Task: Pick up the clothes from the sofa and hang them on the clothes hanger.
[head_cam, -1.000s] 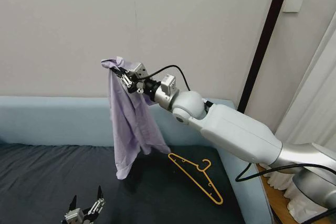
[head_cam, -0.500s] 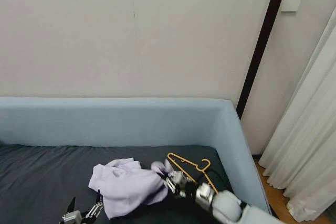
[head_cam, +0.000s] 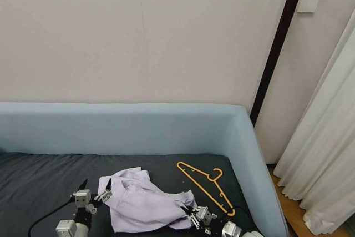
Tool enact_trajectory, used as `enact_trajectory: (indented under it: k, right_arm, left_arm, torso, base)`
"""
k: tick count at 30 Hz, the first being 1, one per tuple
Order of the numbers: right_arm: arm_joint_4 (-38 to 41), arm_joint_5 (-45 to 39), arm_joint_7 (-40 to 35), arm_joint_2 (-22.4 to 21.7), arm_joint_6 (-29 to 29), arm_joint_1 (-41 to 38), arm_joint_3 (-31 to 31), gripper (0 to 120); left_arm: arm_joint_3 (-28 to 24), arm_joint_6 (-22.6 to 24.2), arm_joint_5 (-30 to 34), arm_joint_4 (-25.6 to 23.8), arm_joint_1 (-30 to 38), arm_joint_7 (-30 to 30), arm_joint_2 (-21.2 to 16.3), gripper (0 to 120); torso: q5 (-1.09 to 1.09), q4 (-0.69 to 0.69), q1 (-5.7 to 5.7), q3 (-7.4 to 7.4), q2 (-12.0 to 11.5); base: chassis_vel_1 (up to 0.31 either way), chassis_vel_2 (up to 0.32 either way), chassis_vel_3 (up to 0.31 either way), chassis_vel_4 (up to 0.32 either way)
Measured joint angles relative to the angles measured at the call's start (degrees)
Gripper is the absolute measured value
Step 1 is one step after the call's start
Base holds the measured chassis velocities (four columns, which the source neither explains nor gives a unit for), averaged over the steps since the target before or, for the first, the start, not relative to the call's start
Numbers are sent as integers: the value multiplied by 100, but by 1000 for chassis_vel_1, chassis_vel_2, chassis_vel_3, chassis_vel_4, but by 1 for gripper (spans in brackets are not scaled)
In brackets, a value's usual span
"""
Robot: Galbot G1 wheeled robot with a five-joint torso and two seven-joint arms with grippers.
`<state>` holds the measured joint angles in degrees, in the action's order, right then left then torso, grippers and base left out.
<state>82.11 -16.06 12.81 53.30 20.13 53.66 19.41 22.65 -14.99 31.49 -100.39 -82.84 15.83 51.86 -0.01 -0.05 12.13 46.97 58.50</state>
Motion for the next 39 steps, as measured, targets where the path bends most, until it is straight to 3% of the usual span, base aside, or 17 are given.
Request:
enact_trajectory:
  k: [4,12,14,15,16,18,20,21,22,24,31,39]
  right_arm:
    - [295,-75,-178,-183,-87,121,-71,26]
    - [1338,-72,-614,-996,-492,998,-784,55]
    - [1788,-177,-1042,-1156,-874,1241,-981,62]
    - [2236,-427,-1517,-1235,-1419,1299,-1048,69]
    - [2236,-427,-1517,-1235,-1419,1299,-1048,69]
    - [2892,-1038,-2466,-1253,-2507,1118,-949,77]
    - [3273,-1765,-3354,-1129,-3553,701,-739,86]
    - [3273,-1765,-3354,-1129,-3553,701,-739,86]
    - [3411,-2094,-3793,-991,-4016,382,-565,91]
    - [3415,-2138,-3974,-842,-4265,-10,-225,97]
    - [3011,-1980,-4191,-217,-4555,-949,999,100]
    - [2432,-1760,-5027,656,-5040,-1358,1590,100]
  left_arm:
    - [1,-2,-63,-16,-66,-15,130,98]
    - [68,-185,-268,11,-179,-18,455,98]
    - [81,-237,-332,8,-213,-15,541,98]
    - [90,-278,-420,8,-240,9,605,98]
    - [90,-278,-420,8,-240,9,605,98]
    - [97,-358,-658,8,-285,78,727,98]
    - [99,-408,-856,10,-328,124,815,98]
    - [99,-408,-856,10,-328,124,815,98]
    - [87,-423,-934,9,-337,140,847,98]
    - [88,-426,-980,-14,-389,151,861,98]
    - [224,-462,-984,0,-560,190,854,98]
    - [214,-470,-969,96,-544,193,1000,98]
  torso:
    - [-2,-1,0,0,0]
    - [0,-4,0,0,1]
    - [1,-5,0,0,0]
    - [0,-6,0,0,1]
    - [0,-6,0,0,1]
    - [-1,-3,0,-1,1]
    - [-2,0,0,0,2]
    - [-2,0,0,0,2]
    - [0,3,0,0,1]
    - [-2,-2,0,0,1]
    - [-2,-3,1,0,1]
    - [-2,-2,1,0,1]
  base:
    - [0,0,0,0]
    - [0,0,0,0]
    - [0,0,0,0]
    - [0,0,0,0]
    - [0,0,0,0]
    - [0,0,0,0]
    - [0,0,0,0]
    - [0,0,0,0]
    - [0,0,0,0]
    - [0,0,0,0]
    - [0,0,0,0]
    - [0,0,0,0]
